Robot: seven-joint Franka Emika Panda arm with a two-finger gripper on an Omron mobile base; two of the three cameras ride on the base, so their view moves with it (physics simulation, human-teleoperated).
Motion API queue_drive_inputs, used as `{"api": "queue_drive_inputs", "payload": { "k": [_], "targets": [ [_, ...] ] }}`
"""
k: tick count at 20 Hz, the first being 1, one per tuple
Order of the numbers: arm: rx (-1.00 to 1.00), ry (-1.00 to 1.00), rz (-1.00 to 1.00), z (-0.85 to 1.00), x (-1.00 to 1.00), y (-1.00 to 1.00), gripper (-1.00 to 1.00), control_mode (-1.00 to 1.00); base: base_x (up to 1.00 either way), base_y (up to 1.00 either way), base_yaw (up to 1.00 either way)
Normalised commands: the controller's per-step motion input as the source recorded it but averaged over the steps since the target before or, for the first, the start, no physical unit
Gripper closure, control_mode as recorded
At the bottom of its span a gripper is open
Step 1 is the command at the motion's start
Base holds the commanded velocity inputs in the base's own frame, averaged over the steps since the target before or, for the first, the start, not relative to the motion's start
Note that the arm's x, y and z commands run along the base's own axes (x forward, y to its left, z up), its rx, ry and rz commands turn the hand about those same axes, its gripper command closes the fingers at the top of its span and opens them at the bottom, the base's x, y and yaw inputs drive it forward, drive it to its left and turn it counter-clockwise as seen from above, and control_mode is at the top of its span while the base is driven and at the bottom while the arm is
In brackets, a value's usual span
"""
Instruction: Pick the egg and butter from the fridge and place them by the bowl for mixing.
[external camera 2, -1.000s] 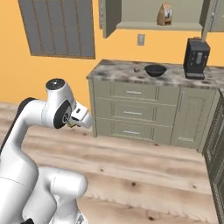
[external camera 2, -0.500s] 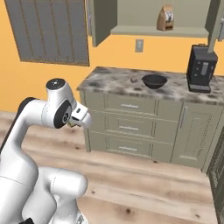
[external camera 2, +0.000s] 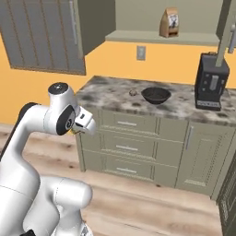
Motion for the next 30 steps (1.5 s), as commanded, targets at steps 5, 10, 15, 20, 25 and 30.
{"api": "queue_drive_inputs", "payload": {
  "k": [5, 10, 15, 20, 25, 30],
  "targets": [
    [0.00, 0.00, 0.00, 0.00, 0.00, 0.00, 1.00, 1.00, 0.62, -0.53, 0.00],
    [0.00, 0.00, 0.00, 0.00, 0.00, 0.00, 1.00, 1.00, 0.78, -0.35, 0.00],
    [0.00, 0.00, 0.00, 0.00, 0.00, 0.00, 1.00, 1.00, 0.80, -0.31, 0.00],
    [0.00, 0.00, 0.00, 0.00, 0.00, 0.00, 1.00, 1.00, 0.71, -0.39, 0.00],
    [0.00, 0.00, 0.00, 0.00, 0.00, 0.00, 1.00, 1.00, 0.62, -0.33, 0.02],
    [0.00, 0.00, 0.00, 0.00, 0.00, 0.00, 1.00, 1.00, 0.44, -0.26, 0.05]
  ]
}}
